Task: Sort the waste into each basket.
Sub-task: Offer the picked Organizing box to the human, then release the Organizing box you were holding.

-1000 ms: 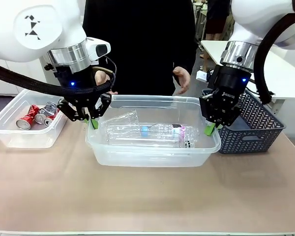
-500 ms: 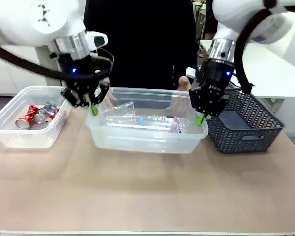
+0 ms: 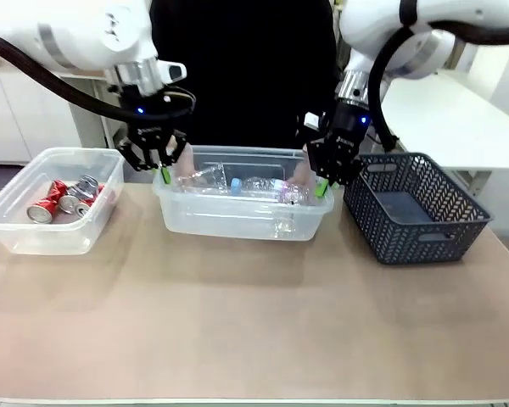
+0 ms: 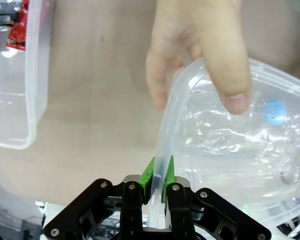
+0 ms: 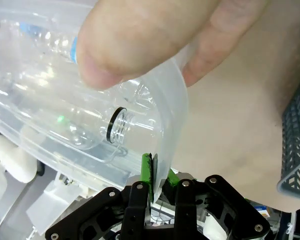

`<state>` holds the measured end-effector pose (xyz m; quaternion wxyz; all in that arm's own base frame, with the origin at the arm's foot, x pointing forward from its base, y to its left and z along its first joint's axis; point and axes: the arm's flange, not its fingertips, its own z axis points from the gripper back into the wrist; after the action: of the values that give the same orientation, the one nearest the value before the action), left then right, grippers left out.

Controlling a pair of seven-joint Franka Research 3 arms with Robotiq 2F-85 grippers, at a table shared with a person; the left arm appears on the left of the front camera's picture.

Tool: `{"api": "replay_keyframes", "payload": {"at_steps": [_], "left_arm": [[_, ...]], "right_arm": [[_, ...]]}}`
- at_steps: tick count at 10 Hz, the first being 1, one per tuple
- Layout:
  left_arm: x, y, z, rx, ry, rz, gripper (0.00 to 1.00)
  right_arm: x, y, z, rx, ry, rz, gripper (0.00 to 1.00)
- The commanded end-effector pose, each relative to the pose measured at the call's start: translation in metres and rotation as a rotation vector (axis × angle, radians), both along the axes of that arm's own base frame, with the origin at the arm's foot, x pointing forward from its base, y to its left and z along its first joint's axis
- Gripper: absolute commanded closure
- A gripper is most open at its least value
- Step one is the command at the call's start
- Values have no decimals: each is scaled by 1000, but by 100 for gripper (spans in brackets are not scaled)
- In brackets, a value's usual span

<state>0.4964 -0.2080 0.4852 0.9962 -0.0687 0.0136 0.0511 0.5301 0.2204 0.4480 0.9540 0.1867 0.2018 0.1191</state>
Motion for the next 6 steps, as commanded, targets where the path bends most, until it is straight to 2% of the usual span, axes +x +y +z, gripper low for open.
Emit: {"api": "replay_keyframes", "payload": {"at_steps": [1,6], "left_arm": [[-5,1,4,-2,-16,4,94],[-5,1,4,-2,-16,4,94]], "right_arm": [[-6,6,6,4,-8,12,94],[-6,6,6,4,-8,12,94]]}}
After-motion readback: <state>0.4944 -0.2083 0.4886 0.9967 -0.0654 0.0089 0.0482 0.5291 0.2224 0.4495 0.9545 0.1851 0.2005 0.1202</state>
